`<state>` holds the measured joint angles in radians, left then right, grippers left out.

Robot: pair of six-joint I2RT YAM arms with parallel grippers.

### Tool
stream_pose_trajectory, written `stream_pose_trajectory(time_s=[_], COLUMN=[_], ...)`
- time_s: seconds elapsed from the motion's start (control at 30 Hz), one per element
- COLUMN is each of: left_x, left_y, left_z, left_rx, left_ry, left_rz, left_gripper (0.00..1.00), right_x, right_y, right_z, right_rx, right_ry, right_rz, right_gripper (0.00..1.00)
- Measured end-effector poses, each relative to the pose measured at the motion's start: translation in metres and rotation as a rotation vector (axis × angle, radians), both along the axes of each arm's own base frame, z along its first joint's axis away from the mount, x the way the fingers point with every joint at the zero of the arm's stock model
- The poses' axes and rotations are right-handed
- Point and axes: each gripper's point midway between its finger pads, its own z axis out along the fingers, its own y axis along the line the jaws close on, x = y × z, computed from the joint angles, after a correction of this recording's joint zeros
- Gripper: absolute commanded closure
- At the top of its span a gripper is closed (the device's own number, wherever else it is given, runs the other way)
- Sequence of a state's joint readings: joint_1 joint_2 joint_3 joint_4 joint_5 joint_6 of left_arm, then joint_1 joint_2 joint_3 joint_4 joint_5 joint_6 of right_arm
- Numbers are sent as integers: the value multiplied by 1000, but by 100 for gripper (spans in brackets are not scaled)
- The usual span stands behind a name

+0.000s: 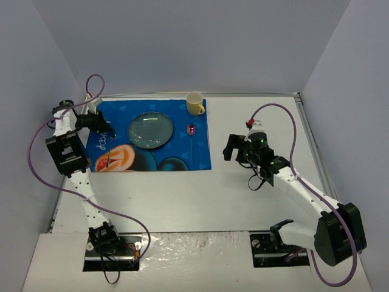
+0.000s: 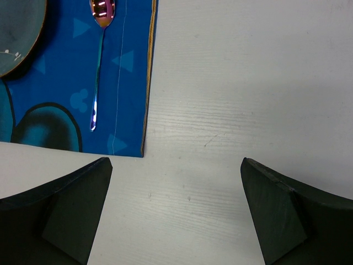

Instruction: Set the dinner table for one person

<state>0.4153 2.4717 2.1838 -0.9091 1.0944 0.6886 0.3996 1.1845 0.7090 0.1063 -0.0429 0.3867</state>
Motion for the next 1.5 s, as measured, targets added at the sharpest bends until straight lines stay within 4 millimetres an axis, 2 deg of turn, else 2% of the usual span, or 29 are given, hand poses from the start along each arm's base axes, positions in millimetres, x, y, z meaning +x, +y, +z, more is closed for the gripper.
stream_pose_trajectory(time_s=[0.07,0.13,0.27,0.4,0.5,0.57,0.63,0.7,0.77,0.83,0.87,0.97,1.13,1.2,1.27,1.43,1.5], left_x=[1,1,3,3,-9,-17,-25,-31,-35,-43,-48,-67,-112,-131,-150,-197,-216], left_y=[0,0,5,14,18,23,30,38,38,31,26,9,-19,-27,-30,-33,-39], left_z=[-7,-12,-17,-23,-19,-3,25,65,106,137,146,156,129,125,135,197,216], left_rx=[-8,-10,10,57,101,150,222,311,374,411,422,442,460,447,427,384,374], left_ry=[13,23,47,77,112,110,72,-9,-108,-183,-204,-228,-140,-110,-112,-255,-298], left_rz=[5,10,38,109,202,288,378,474,553,609,630,674,712,733,771,869,880], left_gripper=[84,78,76,59,48,43,39,32,29,26,24,17,9,5,3,3,3], right_x=[0,0,0,1,1,1,1,2,2,2,3,2,0,-1,-2,-4,-4], right_y=[0,0,1,1,1,1,1,1,0,-2,-2,-4,-11,-16,-22,-34,-36], right_z=[0,-2,-4,-4,-3,-3,-2,-1,4,9,12,24,47,59,71,88,95], right_rx=[1,0,-2,-2,-1,-1,0,0,-2,-4,-3,1,-4,-7,-16,-43,-48], right_ry=[1,6,13,12,11,10,7,0,-14,-32,-44,-79,-157,-195,-235,-284,-296], right_rz=[-1,-1,0,1,1,0,0,0,-2,-2,-2,-1,-15,-27,-44,-80,-92], right_gripper=[0,0,0,0,0,0,0,0,0,0,0,0,0,0,0,0,0])
